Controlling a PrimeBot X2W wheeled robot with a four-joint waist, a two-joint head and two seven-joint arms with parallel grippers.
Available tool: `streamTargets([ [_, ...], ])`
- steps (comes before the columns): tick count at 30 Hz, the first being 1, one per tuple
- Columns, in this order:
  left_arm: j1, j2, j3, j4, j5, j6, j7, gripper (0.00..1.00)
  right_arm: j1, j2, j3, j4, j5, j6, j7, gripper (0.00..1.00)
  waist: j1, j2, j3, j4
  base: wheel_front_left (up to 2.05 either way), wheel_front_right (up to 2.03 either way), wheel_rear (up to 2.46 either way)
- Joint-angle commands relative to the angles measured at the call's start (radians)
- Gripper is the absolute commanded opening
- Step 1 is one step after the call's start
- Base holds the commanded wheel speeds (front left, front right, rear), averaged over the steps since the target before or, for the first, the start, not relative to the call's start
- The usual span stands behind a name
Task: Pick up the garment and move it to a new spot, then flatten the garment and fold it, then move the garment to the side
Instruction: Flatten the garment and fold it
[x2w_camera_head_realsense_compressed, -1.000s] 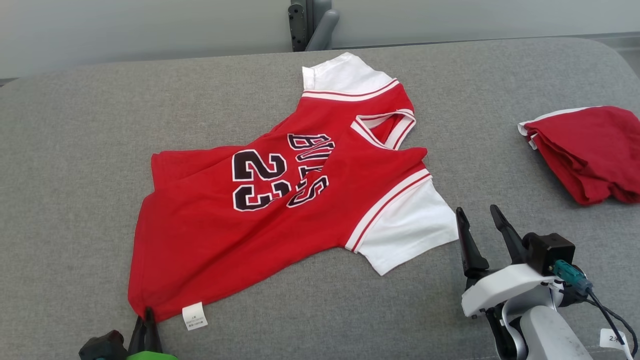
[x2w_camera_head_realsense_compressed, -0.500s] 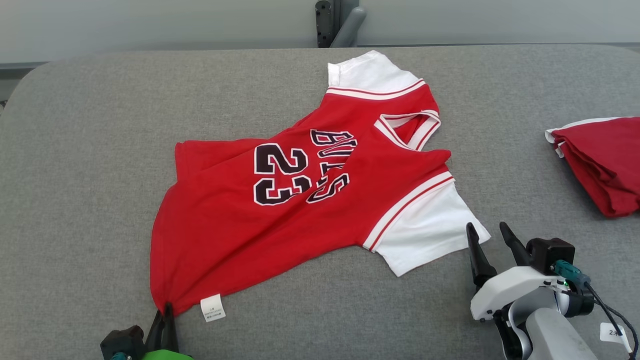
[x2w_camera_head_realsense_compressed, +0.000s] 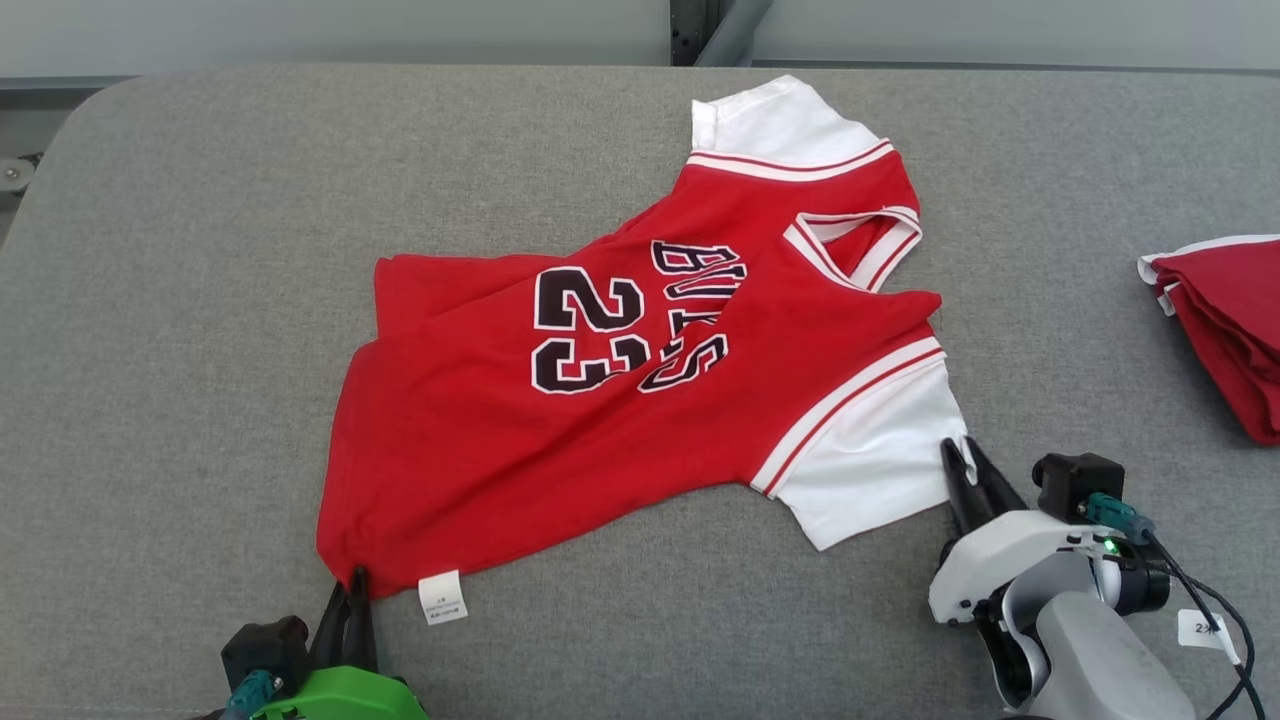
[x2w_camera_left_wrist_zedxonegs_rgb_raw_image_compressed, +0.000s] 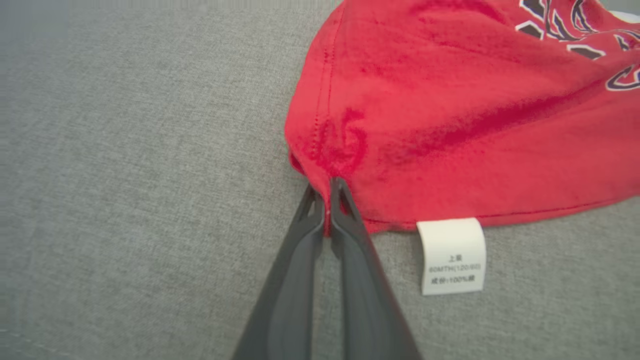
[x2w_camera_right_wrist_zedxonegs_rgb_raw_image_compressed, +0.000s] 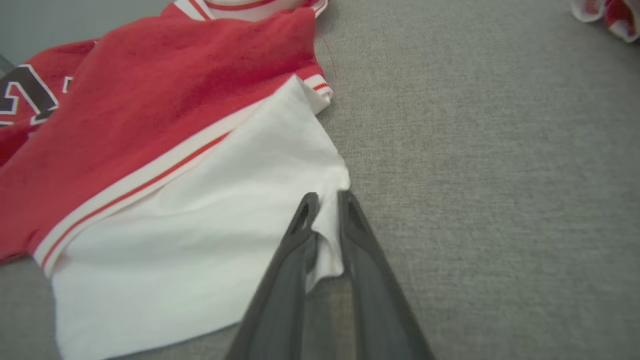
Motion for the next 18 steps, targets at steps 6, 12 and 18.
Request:
streamTargets([
  [6,-0.003,0.005,0.027,-0.065,0.002,-0.008,-0.003,0.00,0.032,-0.009,-0.005,-0.121,0.041,0.000,0.001,0.00,0.0000,0.0000,-0.056,-0.024,0.00,0.00,0.00],
  [12,-0.060,0.014,0.088,-0.178,0.078,-0.033,-0.003,0.00,-0.001,-0.033,-0.002,-0.301,0.091,0.000,0.001,0.00,0.0000,0.0000,-0.106,-0.046,0.00,0.00,0.00],
  [18,-0.247,0.106,0.111,-0.261,0.136,-0.088,-0.003,0.00,-0.144,-0.091,0.001,-0.478,0.155,-0.001,0.000,0.00,0.0000,0.0000,-0.136,-0.074,0.00,0.00,0.00],
])
